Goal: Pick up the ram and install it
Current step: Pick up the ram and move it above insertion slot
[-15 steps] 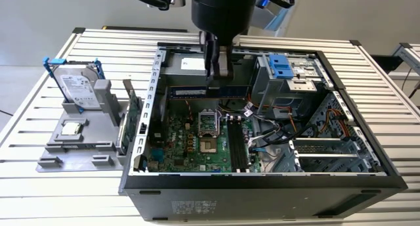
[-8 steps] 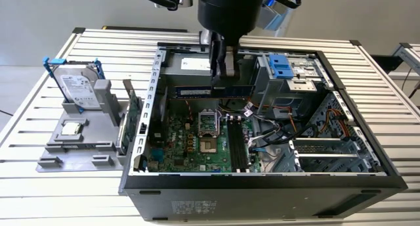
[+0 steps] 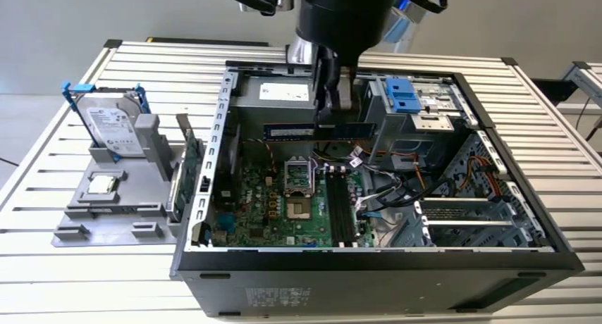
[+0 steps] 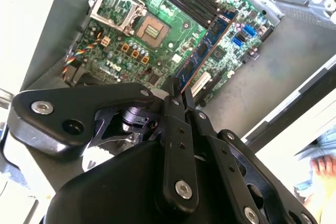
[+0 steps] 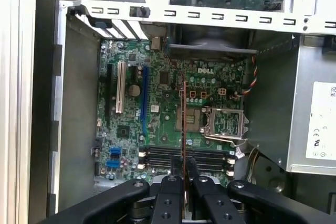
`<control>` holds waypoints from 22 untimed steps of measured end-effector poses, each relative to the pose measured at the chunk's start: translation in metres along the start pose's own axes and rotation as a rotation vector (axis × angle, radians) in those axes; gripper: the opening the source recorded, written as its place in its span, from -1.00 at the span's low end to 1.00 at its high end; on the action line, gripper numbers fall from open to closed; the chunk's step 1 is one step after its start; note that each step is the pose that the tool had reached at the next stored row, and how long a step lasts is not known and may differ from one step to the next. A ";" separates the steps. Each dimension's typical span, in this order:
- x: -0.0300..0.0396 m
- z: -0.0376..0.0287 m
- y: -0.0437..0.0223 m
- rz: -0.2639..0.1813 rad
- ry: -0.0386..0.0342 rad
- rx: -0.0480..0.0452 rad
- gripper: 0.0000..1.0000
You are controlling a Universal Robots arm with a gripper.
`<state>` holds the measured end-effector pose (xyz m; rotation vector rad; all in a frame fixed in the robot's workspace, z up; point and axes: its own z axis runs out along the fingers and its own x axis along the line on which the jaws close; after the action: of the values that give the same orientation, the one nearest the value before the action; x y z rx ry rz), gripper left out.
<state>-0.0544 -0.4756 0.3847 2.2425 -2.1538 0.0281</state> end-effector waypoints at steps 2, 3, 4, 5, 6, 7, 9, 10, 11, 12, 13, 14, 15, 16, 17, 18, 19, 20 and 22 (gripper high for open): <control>0.0001 -0.0001 -0.0029 0.008 0.0000 -0.0003 -1.00; 0.0001 0.0000 -0.0041 0.013 -0.0002 -0.0005 -1.00; 0.0001 0.0000 -0.0051 0.019 -0.0002 -0.0007 -1.00; 0.0002 -0.0001 -0.0058 0.026 -0.0003 -0.0009 -1.00; 0.0001 -0.0001 -0.0064 0.034 -0.0003 -0.0012 -1.00; 0.0001 -0.0001 -0.0069 0.042 -0.0004 -0.0015 -1.00; 0.0001 -0.0001 -0.0080 0.060 -0.0006 -0.0021 -1.00; 0.0001 -0.0001 -0.0086 0.067 -0.0007 -0.0024 -1.00; 0.0001 0.0000 -0.0093 0.075 -0.0008 -0.0026 -1.00; 0.0001 0.0000 -0.0102 0.081 -0.0009 -0.0029 -1.00; 0.0001 -0.0001 -0.0113 0.087 -0.0009 -0.0031 -1.00; 0.0002 -0.0001 -0.0130 0.091 -0.0009 -0.0032 -1.00; 0.0003 -0.0002 -0.0149 0.094 -0.0008 -0.0034 -1.00; 0.0004 -0.0001 -0.0175 0.097 -0.0009 -0.0034 -1.00; 0.0005 -0.0001 -0.0203 0.098 -0.0010 -0.0035 -1.00; 0.0006 -0.0002 -0.0235 0.099 -0.0010 -0.0035 -1.00; 0.0008 -0.0002 -0.0268 0.100 -0.0011 -0.0035 -1.00; 0.0009 -0.0002 -0.0302 0.100 -0.0010 -0.0036 -1.00; 0.0012 -0.0003 -0.0372 0.102 -0.0010 -0.0036 -1.00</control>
<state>-0.0172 -0.4753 0.3846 2.1296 -2.2642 0.0255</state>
